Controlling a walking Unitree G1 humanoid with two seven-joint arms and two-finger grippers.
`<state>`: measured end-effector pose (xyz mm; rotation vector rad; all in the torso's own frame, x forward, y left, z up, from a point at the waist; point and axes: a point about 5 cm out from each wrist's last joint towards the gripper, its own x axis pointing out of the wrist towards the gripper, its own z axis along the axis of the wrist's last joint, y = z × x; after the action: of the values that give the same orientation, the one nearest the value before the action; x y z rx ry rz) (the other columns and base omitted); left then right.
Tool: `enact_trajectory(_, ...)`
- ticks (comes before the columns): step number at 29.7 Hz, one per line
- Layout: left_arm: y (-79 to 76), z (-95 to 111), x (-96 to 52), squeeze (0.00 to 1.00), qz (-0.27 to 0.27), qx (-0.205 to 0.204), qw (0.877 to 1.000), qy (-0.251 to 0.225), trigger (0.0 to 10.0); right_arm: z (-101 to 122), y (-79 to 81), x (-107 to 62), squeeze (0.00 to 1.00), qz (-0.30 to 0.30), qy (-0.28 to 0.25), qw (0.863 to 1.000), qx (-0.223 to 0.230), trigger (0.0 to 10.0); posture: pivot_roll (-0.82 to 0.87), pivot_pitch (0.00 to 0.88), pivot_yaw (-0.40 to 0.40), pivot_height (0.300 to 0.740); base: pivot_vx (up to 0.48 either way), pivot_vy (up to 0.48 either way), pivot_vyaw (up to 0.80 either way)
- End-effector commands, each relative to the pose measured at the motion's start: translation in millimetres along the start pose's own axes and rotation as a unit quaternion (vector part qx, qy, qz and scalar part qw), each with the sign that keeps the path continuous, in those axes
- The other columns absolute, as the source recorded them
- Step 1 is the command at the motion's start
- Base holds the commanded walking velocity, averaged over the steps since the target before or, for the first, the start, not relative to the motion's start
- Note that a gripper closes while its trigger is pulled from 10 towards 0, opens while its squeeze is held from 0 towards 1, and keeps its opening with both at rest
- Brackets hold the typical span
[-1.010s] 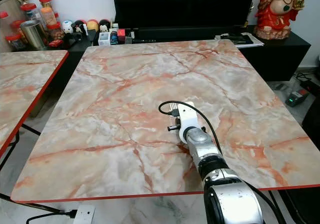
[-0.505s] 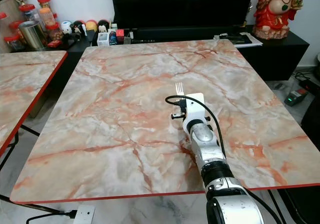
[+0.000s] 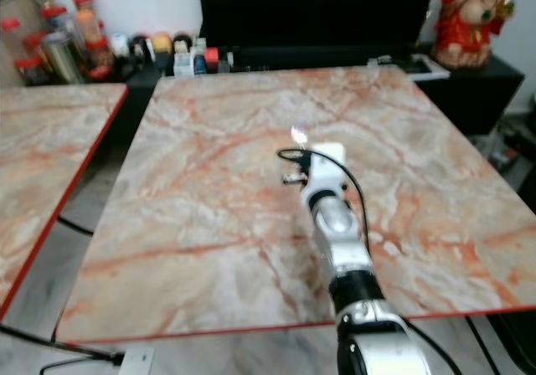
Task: Setting the table
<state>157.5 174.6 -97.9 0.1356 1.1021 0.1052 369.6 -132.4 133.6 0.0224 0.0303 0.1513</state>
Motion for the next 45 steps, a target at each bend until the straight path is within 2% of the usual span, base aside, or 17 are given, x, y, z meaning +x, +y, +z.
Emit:
enact_trajectory(1,-3.4,-10.5,-1.1,0.00,-0.002,-0.004,1.000,0.023,10.0,5.2,-5.5,-0.4,0.00,-0.007,-0.010,1.000,0.003,10.0,-0.01,0.000,0.042,0.740,0.000,0.480,0.00)
enact_trajectory(23,-3.4,-8.0,-0.8,0.00,0.001,-0.011,1.000,0.021,10.0,13.9,4.7,0.2,0.00,0.009,-0.023,1.000,-0.003,10.0,0.00,0.000,0.040,0.740,0.000,0.480,0.00)
enact_trajectory(45,-4.3,-10.3,-1.2,0.00,0.000,-0.010,1.000,0.021,10.0,10.2,9.6,-1.4,0.00,0.018,-0.015,1.000,-0.002,10.0,0.01,0.000,0.035,0.740,0.000,0.480,0.00)
